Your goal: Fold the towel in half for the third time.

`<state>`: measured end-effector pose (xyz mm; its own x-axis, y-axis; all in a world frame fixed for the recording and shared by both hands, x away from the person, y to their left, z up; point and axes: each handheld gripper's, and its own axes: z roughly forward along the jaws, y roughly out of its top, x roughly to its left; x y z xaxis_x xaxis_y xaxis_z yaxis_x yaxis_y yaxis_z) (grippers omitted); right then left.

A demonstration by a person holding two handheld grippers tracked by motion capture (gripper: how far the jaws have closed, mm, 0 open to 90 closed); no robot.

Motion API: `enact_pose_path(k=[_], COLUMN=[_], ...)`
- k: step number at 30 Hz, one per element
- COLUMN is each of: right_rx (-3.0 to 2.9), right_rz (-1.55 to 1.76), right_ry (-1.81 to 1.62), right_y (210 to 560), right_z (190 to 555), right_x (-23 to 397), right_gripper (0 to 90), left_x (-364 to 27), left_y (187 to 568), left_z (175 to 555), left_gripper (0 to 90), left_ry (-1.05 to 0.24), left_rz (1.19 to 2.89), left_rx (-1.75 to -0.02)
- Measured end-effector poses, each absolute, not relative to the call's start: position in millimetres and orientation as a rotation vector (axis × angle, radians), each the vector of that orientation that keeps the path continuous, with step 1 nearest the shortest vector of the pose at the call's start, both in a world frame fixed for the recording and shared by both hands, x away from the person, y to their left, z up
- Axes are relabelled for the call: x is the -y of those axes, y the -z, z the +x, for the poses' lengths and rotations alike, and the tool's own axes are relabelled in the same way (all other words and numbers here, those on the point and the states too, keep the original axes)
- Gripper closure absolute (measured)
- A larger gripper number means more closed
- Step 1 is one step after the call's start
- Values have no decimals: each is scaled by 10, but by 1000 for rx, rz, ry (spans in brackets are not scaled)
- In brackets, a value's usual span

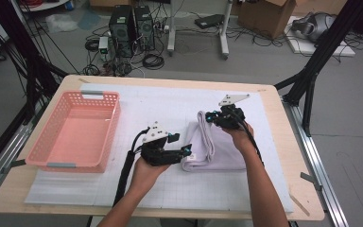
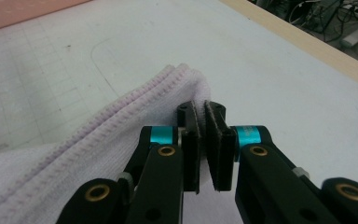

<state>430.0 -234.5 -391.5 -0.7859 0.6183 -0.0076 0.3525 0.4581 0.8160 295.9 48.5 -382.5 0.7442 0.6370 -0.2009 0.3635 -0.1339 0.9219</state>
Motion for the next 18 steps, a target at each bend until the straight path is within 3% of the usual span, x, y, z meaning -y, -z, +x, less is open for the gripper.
enact_pose_path(k=[18], right_rx=[-2343], right_rz=[946], right_ry=[-1133], right_y=[4054], right_z=[4210], right_x=[2786], right_gripper=[819], left_x=[-908], left_y=[4250], left_z=[2967], left_gripper=[372], left_ry=[-355], left_rz=[1780], left_rx=[-868])
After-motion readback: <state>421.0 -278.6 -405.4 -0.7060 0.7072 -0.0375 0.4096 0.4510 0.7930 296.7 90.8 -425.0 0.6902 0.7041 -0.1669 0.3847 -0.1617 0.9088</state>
